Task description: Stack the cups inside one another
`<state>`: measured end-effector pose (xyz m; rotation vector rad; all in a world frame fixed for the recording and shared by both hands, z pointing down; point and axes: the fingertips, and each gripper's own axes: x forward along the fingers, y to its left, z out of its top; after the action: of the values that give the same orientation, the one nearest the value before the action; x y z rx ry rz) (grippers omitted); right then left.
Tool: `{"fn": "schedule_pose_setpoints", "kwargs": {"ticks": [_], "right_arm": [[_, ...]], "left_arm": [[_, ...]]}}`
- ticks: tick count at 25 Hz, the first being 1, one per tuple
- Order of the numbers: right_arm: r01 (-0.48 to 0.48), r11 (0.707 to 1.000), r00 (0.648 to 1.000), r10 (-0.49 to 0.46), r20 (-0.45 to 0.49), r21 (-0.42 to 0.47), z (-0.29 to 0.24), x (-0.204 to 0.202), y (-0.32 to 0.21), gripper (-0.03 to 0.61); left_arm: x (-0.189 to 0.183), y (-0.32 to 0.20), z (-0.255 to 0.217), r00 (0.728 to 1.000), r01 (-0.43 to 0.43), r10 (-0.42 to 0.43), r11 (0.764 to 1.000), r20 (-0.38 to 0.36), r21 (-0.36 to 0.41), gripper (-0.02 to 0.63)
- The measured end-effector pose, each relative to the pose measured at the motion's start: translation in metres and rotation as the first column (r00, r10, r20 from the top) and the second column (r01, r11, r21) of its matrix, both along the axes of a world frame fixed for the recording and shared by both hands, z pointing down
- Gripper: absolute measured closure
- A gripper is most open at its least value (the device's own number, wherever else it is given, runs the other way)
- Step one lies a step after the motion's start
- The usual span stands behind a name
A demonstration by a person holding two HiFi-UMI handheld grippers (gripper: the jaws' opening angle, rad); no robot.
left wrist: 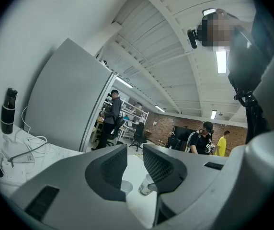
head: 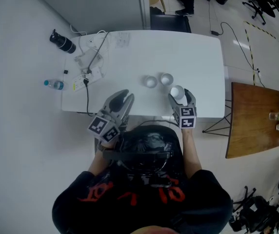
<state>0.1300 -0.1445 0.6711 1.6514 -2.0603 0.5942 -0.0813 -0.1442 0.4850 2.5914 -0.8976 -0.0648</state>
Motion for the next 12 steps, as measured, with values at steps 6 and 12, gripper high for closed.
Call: {"fn": "schedule_pose_setpoints", "kwargs": {"ticks": [6, 12], "right_arm": [[0.023, 0.993, 1.000, -0.023, -0.001, 0.113, -0.059, -0.005, -0.020, 0.218], [0.066, 0.979, 0.998, -0.066, -0.005, 0.195, -0.101, -0.020, -0.034, 0.218]], "left_arm": [[0.001, 0.001, -0.002, 1.000, -0.008, 0.007, 1.000, 0.018, 0.027, 0.517], [-0.006, 0.002, -0.004, 1.000, 0.005, -0.006, 0.999, 0.028, 0.038, 0.517]]}}
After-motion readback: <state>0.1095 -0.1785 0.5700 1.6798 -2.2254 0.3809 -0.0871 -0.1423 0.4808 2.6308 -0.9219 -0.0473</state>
